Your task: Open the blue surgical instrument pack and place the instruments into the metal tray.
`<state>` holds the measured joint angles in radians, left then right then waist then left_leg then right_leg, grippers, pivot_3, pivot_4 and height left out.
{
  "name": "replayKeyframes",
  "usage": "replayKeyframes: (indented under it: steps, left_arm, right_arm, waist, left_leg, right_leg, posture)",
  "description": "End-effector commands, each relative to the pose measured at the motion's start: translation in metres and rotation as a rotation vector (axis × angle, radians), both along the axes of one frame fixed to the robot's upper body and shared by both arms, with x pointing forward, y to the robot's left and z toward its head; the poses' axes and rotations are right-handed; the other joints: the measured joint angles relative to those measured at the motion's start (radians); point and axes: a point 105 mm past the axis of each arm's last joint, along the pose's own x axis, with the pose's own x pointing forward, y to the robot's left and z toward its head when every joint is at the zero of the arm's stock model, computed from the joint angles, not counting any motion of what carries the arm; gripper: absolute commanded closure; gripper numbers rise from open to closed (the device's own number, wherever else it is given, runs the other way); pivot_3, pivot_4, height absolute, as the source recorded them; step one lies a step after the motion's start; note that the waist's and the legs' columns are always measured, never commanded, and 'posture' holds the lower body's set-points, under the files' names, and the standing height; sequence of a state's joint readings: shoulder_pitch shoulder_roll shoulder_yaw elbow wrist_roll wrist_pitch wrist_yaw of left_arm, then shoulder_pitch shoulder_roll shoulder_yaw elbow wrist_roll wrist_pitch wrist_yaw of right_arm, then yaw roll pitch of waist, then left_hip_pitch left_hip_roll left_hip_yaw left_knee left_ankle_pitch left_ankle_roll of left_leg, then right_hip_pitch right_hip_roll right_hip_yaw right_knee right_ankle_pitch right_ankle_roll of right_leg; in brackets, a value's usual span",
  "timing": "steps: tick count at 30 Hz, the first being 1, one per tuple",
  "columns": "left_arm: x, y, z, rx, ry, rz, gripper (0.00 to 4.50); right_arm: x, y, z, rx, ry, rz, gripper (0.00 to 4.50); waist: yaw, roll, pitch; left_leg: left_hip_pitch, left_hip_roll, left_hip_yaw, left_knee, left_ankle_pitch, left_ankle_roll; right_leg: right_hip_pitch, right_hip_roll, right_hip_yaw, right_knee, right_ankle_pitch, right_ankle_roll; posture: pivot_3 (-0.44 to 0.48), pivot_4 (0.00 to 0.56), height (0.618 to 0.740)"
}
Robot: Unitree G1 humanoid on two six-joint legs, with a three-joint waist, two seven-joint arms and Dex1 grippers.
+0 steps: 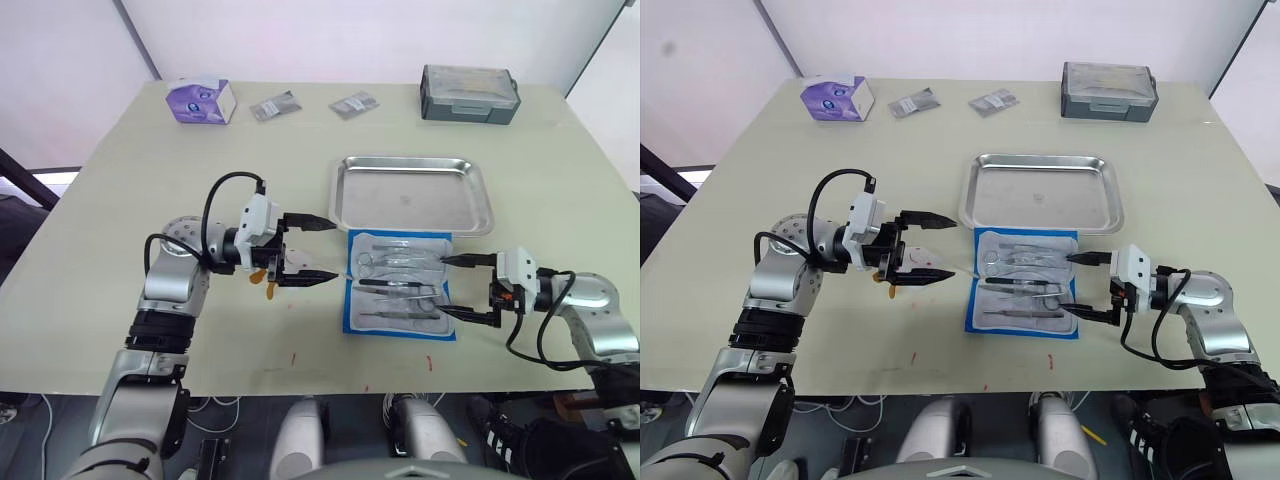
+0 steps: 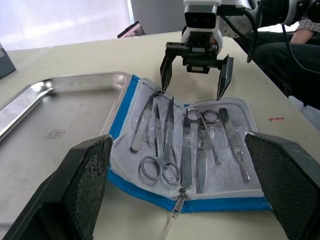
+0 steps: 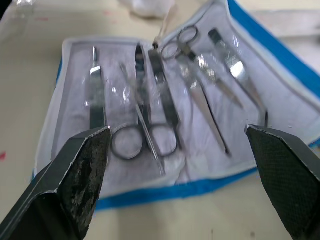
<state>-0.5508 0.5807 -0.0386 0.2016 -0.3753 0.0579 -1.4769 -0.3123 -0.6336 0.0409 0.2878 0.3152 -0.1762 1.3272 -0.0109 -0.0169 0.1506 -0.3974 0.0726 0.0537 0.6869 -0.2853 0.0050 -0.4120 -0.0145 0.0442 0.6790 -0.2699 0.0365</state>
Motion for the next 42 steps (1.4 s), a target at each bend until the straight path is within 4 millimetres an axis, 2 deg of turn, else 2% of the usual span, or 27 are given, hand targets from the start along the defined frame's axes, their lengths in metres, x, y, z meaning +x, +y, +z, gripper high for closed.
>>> replayKeyframes:
  steps: [1, 13, 20, 31, 38, 42]
  left_arm:
    - [-0.003, -0.003, 0.010, -0.009, -0.049, -0.017, 0.02]
    - [-0.002, -0.007, 0.007, -0.018, -0.041, -0.003, 0.02]
    - [-0.001, -0.007, 0.007, -0.020, -0.037, 0.002, 0.02]
    - [0.003, -0.006, 0.002, -0.032, -0.022, 0.031, 0.02]
    - [0.006, -0.009, -0.006, -0.029, -0.004, 0.042, 0.02]
    - [0.015, -0.016, -0.012, -0.030, 0.001, 0.053, 0.02]
  right_arm:
    - [0.006, 0.003, 0.003, -0.004, -0.032, 0.015, 0.00]
    - [0.014, 0.014, -0.016, 0.050, 0.049, 0.013, 0.00]
    - [0.017, 0.011, -0.028, 0.032, 0.089, 0.003, 0.00]
    - [0.011, 0.014, -0.052, -0.030, 0.188, 0.009, 0.00]
    - [0.007, 0.015, -0.062, -0.075, 0.254, 0.009, 0.00]
    - [0.008, 0.018, -0.062, -0.074, 0.247, 0.013, 0.00]
  waist:
    - [-0.003, 0.000, 0.000]
    - [-0.002, 0.000, 0.000]
    - [-0.002, 0.000, 0.000]
    - [-0.003, 0.000, -0.001]
    - [-0.005, -0.001, -0.002]
    - [-0.004, -0.002, -0.004]
  left_leg:
    - [0.000, 0.000, 0.000, 0.000, 0.000, 0.000]
    - [0.001, 0.000, 0.001, 0.000, 0.000, 0.000]
    - [0.001, 0.000, 0.001, 0.000, 0.000, 0.000]
    - [0.002, 0.000, 0.001, 0.000, 0.000, 0.000]
    - [0.004, 0.001, 0.002, 0.000, 0.000, 0.000]
    - [0.006, 0.001, 0.002, 0.000, 0.000, 0.000]
  right_leg:
    - [0.000, 0.000, 0.000, 0.000, 0.000, 0.000]
    - [0.000, 0.000, 0.000, 0.001, 0.000, 0.000]
    - [0.000, 0.000, 0.000, 0.000, 0.000, 0.000]
    - [0.001, 0.000, 0.001, 0.001, 0.000, 0.000]
    - [0.002, 0.000, 0.002, 0.001, 0.000, 0.000]
    - [0.003, 0.000, 0.002, 0.001, 0.000, 0.000]
  posture:
    - [0.000, 0.150, 0.731]
    - [0.000, 0.150, 0.731]
    - [0.000, 0.150, 0.731]
    - [0.000, 0.150, 0.731]
    - [0.000, 0.150, 0.731]
    - [0.000, 0.150, 0.731]
